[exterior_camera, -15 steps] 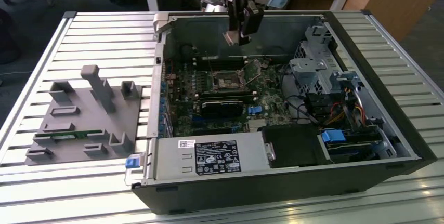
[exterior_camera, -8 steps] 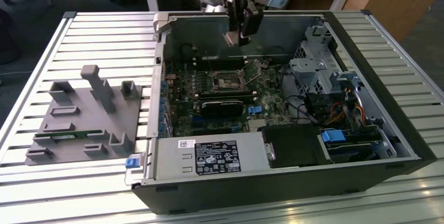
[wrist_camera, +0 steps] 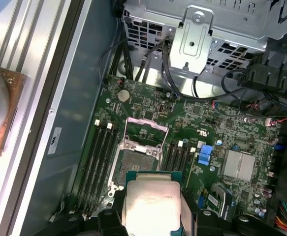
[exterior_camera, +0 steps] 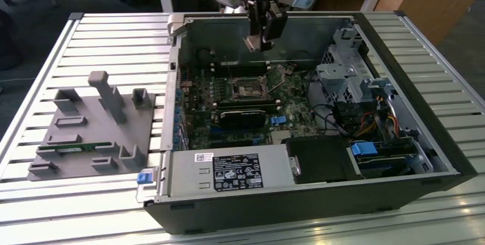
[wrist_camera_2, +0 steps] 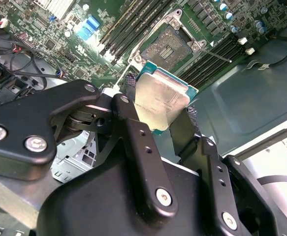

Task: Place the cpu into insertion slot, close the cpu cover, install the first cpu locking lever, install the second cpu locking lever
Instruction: 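Place the cpu into insertion slot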

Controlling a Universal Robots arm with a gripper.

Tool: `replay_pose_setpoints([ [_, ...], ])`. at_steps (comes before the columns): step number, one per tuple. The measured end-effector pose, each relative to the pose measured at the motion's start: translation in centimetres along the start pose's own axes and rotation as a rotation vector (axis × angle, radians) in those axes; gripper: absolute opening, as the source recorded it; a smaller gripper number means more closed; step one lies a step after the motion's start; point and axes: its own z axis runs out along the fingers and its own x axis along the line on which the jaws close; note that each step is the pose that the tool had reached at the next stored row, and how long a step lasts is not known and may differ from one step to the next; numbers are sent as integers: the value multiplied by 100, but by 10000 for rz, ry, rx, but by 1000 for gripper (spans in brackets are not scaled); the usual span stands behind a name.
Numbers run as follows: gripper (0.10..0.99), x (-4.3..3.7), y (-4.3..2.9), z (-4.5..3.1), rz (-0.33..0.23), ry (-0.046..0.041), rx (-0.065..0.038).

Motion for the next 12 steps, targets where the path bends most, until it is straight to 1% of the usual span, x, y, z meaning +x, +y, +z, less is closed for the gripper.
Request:
replay_pose_setpoints([
  [12,525,-1,-5,51,16,-2,0],
])
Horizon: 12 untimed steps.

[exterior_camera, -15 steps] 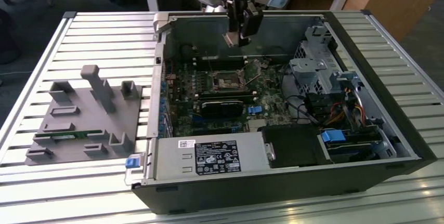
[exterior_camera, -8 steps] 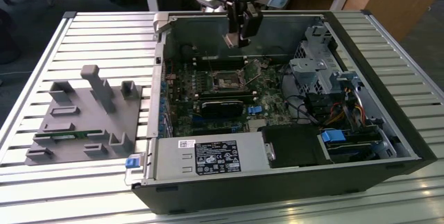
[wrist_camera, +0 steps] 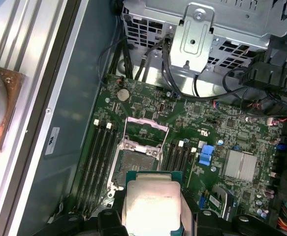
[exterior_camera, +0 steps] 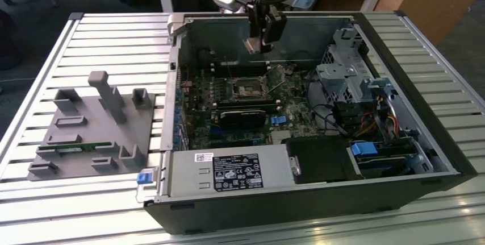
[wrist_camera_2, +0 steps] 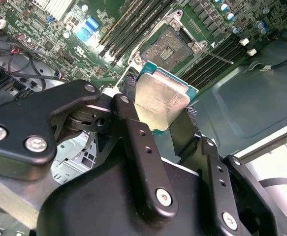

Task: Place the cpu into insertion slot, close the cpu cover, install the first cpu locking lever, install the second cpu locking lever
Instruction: 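Place the cpu into insertion slot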

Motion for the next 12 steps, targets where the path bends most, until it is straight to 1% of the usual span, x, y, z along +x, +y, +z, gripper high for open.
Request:
replay_pose_setpoints([
  [12,525,-1,-3,31,0,0,0],
])
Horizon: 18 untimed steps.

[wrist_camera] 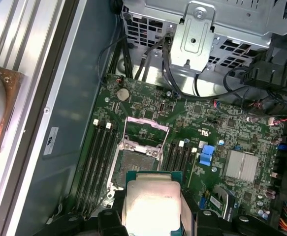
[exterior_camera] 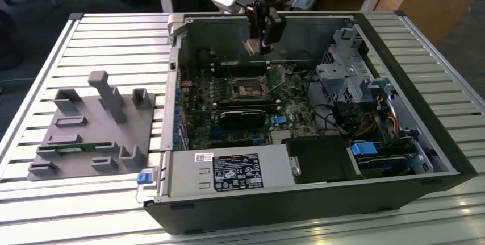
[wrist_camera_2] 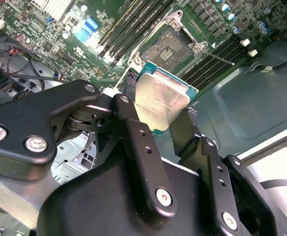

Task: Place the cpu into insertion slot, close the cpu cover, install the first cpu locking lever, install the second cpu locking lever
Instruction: 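Place the cpu into insertion slot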

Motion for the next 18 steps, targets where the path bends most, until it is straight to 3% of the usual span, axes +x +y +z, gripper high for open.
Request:
replay_pose_setpoints([
  [18,525,-1,-5,53,-1,1,0],
])
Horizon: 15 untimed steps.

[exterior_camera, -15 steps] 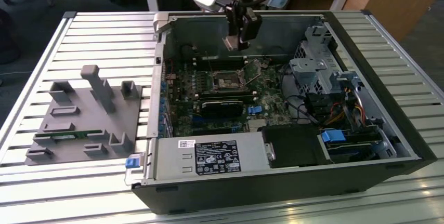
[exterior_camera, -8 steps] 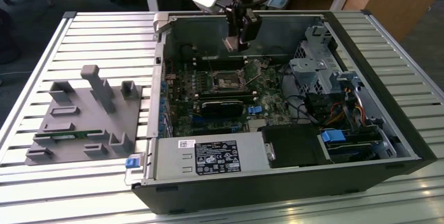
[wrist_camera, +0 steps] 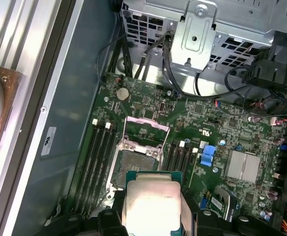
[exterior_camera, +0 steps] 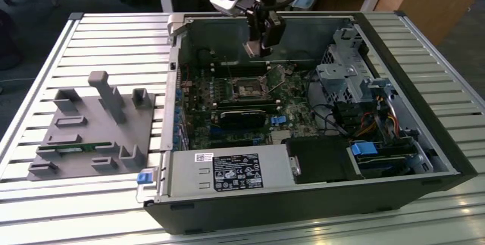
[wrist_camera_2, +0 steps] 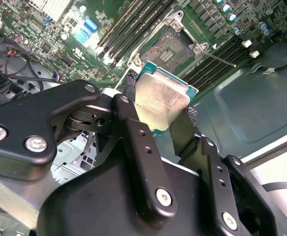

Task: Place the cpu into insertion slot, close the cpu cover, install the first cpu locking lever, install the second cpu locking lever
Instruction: 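Place the cpu into insertion slot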

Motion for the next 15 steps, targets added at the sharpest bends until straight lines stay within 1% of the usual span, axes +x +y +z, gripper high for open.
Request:
replay_pose_setpoints([
  [10,525,-1,-4,39,0,-1,1],
  [15,525,-1,-7,78,0,0,0],
])
